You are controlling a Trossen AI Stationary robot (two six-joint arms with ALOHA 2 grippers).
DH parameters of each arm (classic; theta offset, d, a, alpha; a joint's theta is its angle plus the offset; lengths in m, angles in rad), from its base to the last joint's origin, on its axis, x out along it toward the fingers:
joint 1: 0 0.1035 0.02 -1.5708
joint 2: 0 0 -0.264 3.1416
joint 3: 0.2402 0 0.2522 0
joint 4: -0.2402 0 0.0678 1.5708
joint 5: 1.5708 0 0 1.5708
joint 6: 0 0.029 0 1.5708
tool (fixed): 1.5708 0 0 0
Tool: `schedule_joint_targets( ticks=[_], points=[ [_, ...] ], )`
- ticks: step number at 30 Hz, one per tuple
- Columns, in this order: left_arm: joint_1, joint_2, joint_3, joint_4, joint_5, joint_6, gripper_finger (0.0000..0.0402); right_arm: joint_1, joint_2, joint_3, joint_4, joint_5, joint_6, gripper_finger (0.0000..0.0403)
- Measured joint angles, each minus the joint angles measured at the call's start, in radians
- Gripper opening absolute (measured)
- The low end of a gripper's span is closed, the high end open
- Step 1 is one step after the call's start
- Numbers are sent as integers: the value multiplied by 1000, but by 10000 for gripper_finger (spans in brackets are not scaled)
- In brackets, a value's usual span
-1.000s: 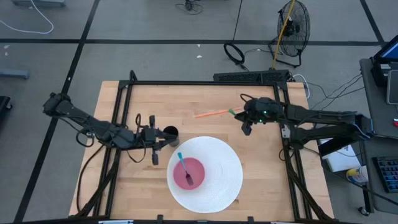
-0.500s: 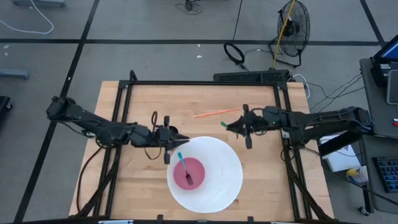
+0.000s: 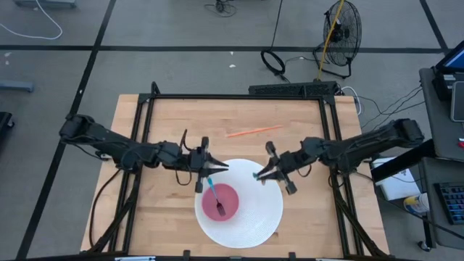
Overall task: Pick & Place Utensil
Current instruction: Put the green spoon in the pink bowl
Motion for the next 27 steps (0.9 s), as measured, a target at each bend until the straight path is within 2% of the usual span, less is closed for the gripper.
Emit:
schedule_joint_targets(
  ticks=[4, 9, 13, 18, 22, 27],
  points=[
    [0, 19, 0, 56, 57, 57, 55, 0, 84, 0, 110, -69, 14, 19],
    [3, 18, 0, 86, 138, 76, 94, -1, 159, 0, 193, -121, 34, 19],
    [3, 25, 0, 106, 146, 66, 137, -1, 191, 0, 244, -136, 42, 23],
    [6, 101, 3, 179, 146, 54, 177, -3, 220, 13, 266, -135, 51, 20],
    [6, 165, 30, 212, 146, 72, 185, -3, 248, 38, 265, -132, 72, 20],
    [10, 192, 62, 222, 151, 72, 177, -3, 285, 47, 265, -130, 83, 21]
  ],
)
